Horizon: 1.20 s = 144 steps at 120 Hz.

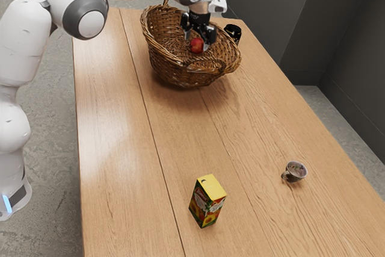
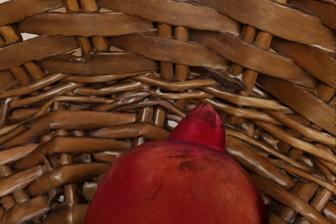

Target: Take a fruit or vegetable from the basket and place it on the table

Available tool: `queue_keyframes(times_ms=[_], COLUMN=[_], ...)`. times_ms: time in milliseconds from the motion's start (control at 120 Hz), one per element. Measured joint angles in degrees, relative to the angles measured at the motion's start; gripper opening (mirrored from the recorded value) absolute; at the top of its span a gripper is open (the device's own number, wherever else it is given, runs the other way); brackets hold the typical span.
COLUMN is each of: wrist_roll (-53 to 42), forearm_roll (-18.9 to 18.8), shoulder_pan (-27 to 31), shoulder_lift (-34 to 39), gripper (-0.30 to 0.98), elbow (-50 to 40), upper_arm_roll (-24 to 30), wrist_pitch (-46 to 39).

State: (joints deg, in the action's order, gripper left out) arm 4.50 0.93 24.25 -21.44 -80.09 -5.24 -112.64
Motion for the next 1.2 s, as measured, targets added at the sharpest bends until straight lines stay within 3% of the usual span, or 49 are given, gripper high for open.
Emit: queue_keyframes(times_ms=[442,625,742,908,1033,1200], wrist_roll=[-1.4,-0.8,0.6,3.8,6.8,10.6], forearm_roll=[0.8,0.9,0.4,-1.9,-5.1,-6.2], shoulder_pan=[-0.2,-0.4,-0.5,-3.6,-9.2,-7.9], shoulder_lift=[-1.3,-1.0,-0.3,14.2,21.7,21.8], gripper=[0.68,0.37,0.3,0.29,0.31,0.3], elbow=[-0.6,-0.9,-1.6,-11.9,-13.3,-10.3], upper_arm_roll=[0.1,0.0,0.0,-0.3,1.0,12.3], wrist_pitch=[-2.4,-2.8,-2.9,-3.0,-2.8,-2.5])
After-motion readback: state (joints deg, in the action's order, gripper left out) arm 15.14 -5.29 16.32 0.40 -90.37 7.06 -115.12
